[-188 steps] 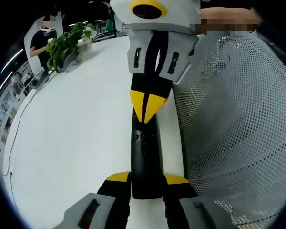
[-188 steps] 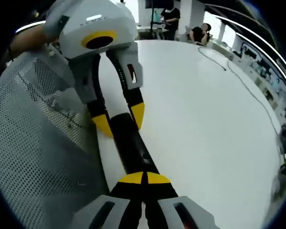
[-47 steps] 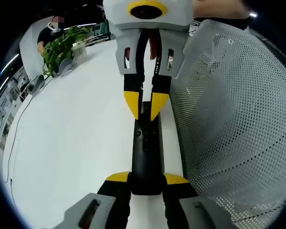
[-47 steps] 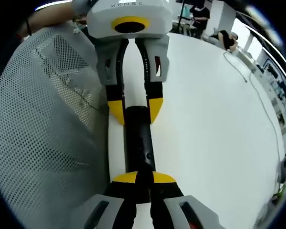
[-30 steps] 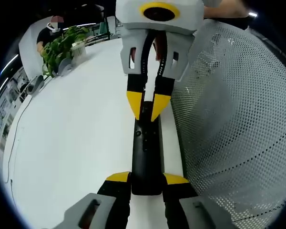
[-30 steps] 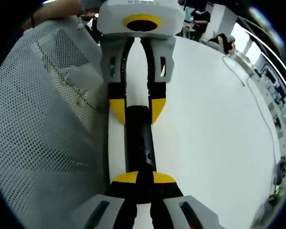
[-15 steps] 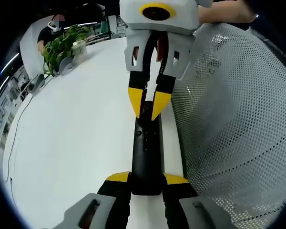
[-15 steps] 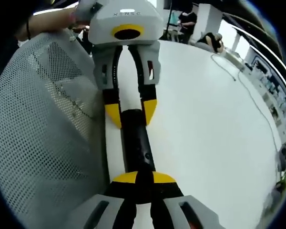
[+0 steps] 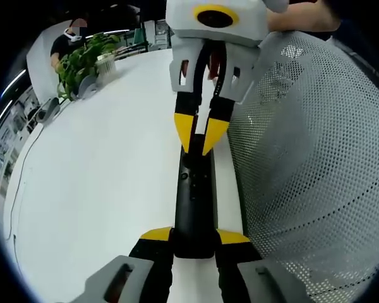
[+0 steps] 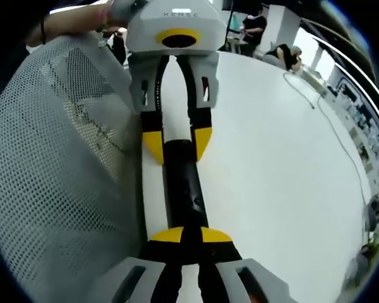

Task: Press the specified remote control buttons in sequence, fully releasing each button before pressing the next.

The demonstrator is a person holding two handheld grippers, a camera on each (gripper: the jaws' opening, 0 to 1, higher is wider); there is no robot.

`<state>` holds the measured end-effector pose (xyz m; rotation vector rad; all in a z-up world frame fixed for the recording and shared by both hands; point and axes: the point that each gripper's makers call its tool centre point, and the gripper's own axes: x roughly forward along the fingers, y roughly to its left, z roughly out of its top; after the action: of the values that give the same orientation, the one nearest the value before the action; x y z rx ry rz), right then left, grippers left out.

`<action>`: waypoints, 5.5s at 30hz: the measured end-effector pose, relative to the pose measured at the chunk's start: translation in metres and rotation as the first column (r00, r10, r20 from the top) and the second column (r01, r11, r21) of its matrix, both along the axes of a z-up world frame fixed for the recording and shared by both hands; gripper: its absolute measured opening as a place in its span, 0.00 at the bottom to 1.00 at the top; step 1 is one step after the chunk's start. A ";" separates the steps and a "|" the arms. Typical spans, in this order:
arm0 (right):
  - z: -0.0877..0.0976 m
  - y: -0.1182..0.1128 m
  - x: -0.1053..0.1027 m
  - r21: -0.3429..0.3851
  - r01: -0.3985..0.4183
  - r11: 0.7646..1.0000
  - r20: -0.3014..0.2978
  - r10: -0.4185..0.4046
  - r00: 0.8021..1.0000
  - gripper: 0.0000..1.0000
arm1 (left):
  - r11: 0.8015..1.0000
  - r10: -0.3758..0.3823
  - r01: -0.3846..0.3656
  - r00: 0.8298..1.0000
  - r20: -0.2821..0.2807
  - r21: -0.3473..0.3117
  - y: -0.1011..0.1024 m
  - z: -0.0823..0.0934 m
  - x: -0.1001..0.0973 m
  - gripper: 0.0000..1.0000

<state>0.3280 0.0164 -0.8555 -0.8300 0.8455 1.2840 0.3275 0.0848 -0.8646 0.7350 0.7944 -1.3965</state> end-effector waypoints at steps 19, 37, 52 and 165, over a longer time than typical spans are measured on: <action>-0.001 0.000 0.000 -0.065 0.014 0.998 -0.056 -0.017 0.998 0.04 | 1.000 -0.002 0.002 1.000 0.002 0.017 -0.001 0.000 0.000 0.26; 0.001 -0.005 0.002 -0.037 0.037 0.999 -0.042 -0.039 0.998 0.02 | 1.000 0.009 -0.009 1.000 -0.005 0.008 0.000 0.000 0.000 0.26; 0.001 -0.006 0.000 -0.039 -0.009 0.999 -0.006 0.009 1.000 0.00 | 1.000 0.010 -0.010 1.000 -0.005 0.006 -0.001 0.000 0.000 0.26; -0.002 0.032 -0.017 -0.032 -0.159 0.987 0.054 0.160 0.986 0.00 | 1.000 0.000 0.000 1.000 -0.004 -0.013 0.000 0.001 0.000 0.26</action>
<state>0.3112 0.0479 -0.8575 -0.9669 0.7656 1.3849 0.3271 0.0845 -0.8640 0.7226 0.7872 -1.4025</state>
